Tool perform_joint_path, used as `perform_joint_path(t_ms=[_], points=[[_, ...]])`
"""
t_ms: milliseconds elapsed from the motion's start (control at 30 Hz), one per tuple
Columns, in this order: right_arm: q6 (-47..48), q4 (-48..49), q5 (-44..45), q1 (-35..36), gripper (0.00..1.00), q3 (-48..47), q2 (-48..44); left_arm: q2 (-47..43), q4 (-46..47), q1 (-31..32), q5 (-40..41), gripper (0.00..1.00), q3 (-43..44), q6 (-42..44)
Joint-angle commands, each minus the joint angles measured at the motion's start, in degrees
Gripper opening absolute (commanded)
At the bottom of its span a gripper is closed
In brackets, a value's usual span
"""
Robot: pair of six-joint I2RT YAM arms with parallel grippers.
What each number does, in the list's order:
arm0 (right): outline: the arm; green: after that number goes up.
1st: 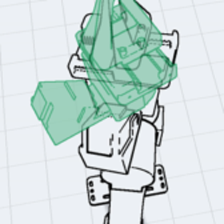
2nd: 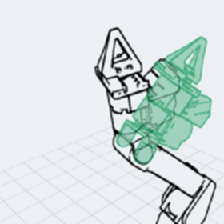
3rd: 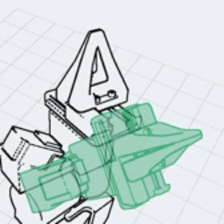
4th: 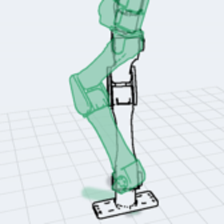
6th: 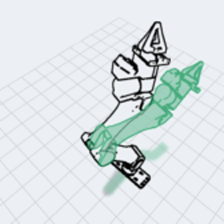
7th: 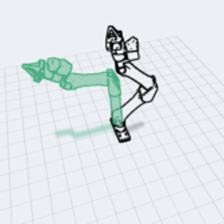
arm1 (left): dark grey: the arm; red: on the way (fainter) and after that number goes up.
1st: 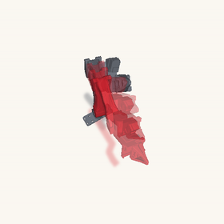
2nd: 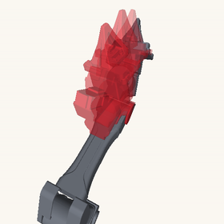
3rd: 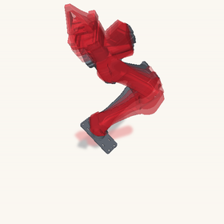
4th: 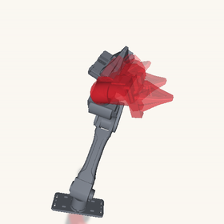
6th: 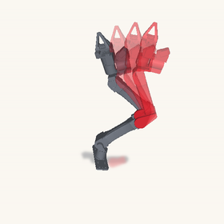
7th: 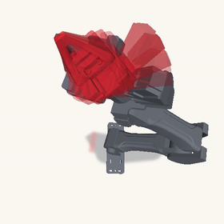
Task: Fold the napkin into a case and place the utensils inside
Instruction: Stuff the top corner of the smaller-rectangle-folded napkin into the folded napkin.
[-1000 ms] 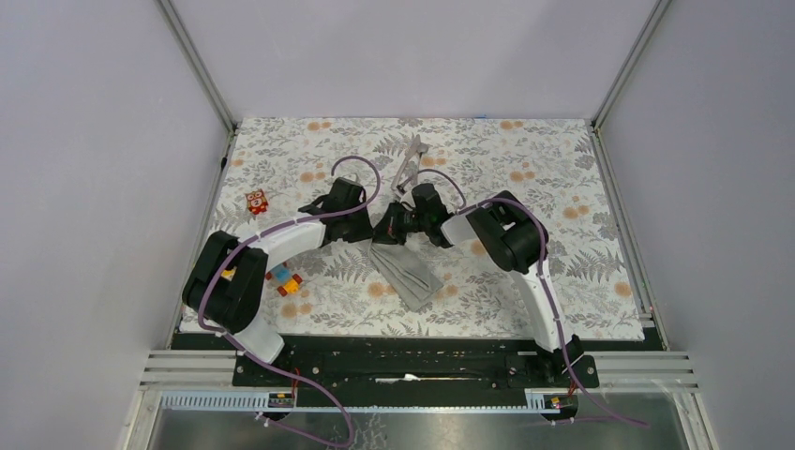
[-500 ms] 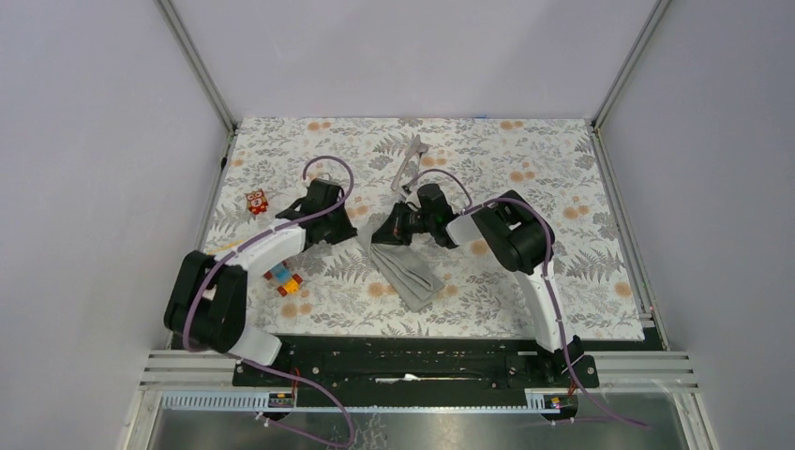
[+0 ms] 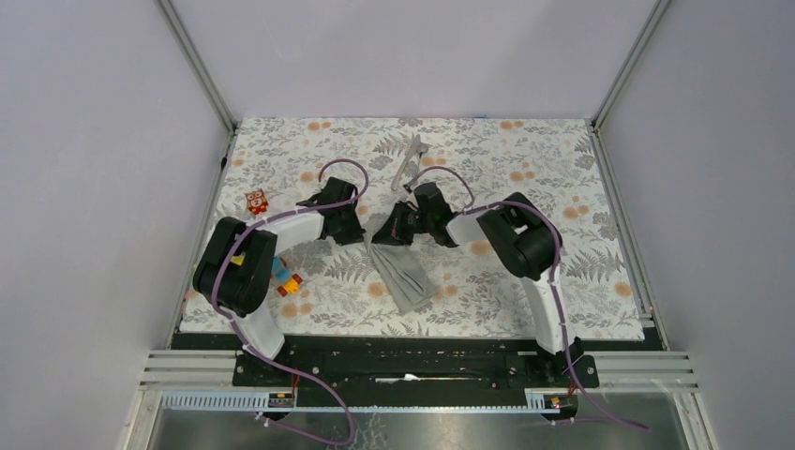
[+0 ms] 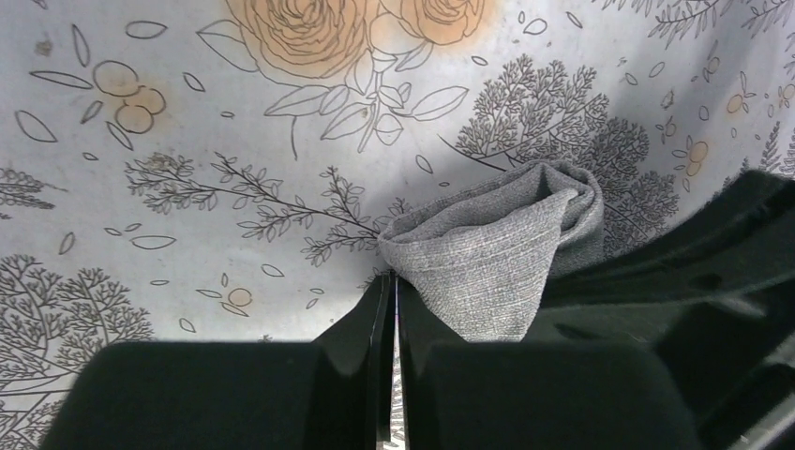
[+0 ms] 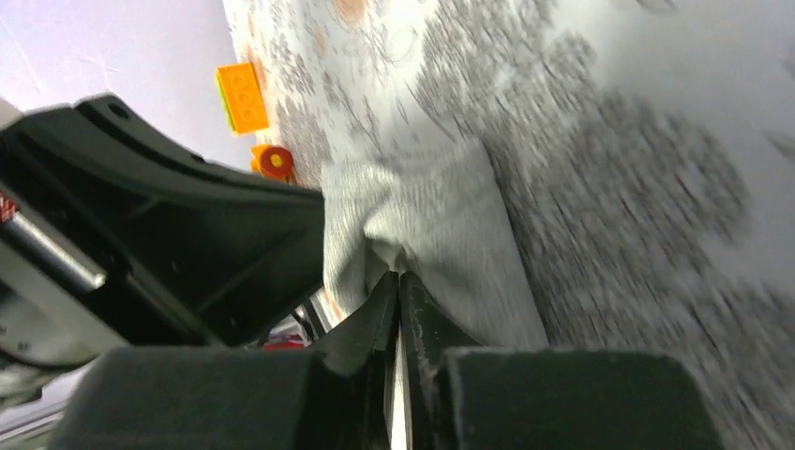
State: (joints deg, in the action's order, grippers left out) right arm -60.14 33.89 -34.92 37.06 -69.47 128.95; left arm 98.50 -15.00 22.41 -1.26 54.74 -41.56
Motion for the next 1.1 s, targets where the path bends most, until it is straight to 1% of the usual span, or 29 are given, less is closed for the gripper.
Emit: perform_joint_path(t_ms=[0, 67, 167, 233, 267, 300, 333, 367, 433, 500, 567, 700, 800, 933, 1067], points=[[8.12, -10.49, 0.03, -3.23, 0.17, 3.32, -10.67, -1.84, 1.97, 0.43, -0.23, 0.1, 1.38, 1.68], [14.88, -19.05, -0.53, -3.64, 0.24, 2.36, -14.33, -4.2, 1.03, 0.44, -0.64, 0.16, 0.09, 1.96], [25.73, -30.0, 0.15, -3.53, 0.4, 2.46, -20.72, -8.02, -0.19, 0.44, -2.68, 0.25, -2.83, 1.74], [34.11, -37.38, 2.34, -2.97, 0.52, 2.89, -25.0, -10.17, -0.47, 0.44, -6.73, 0.31, -5.12, 1.26], [38.96, -41.17, 4.76, -1.74, 0.58, 2.78, -27.44, -10.93, -0.23, 0.44, -9.25, 0.34, -6.57, 0.66], [43.52, -45.07, 7.97, -0.85, 0.63, 2.25, -28.27, -11.7, 0.52, 0.48, -11.99, 0.37, -8.05, -0.23], [47.78, -48.48, 11.87, 1.48, 0.67, 1.62, -29.62, -12.47, 1.55, 0.52, -14.65, 0.39, -9.46, -1.27], [51.3, -51.35, 16.53, 3.56, 0.7, 0.87, -30.31, -13.26, 2.47, 0.59, -16.97, 0.41, -10.96, -2.53], [55.31, -53.64, 24.14, 7.21, 0.74, 0.38, -31.29, -14.76, 3.79, 0.61, -19.14, 0.45, -13.17, -4.83], [56.79, -54.18, 29.2, 10.32, 0.74, 0.0, -31.45, -15.93, 5.6, 0.61, -19.73, 0.49, -15.05, -6.83], [57.77, -54.15, 34.96, 13.25, 0.74, -0.4, -30.55, -15.82, 7.63, 0.61, -20.06, 0.5, -16.26, -8.49], [58.19, -55.18, 44.91, 17.08, 0.67, -3.14, -26.47, -13.25, 12.08, 0.61, -20.83, 0.41, -17.78, -10.52], [58.03, -56.1, 46.28, 18.74, 0.63, -4.97, -24.2, -12.12, 14.39, 0.55, -20.7, 0.39, -18.53, -11.22], [57.48, -55.78, 46.78, 20.18, 0.63, -5.1, -22.97, -11.04, 16.72, 0.54, -20.97, 0.38, -19.66, -11.96], [56.48, -55.31, 46.61, 20.49, 0.62, -5.02, -22.09, -10.26, 17.48, 0.61, -20.8, 0.33, -20.21, -11.96]])
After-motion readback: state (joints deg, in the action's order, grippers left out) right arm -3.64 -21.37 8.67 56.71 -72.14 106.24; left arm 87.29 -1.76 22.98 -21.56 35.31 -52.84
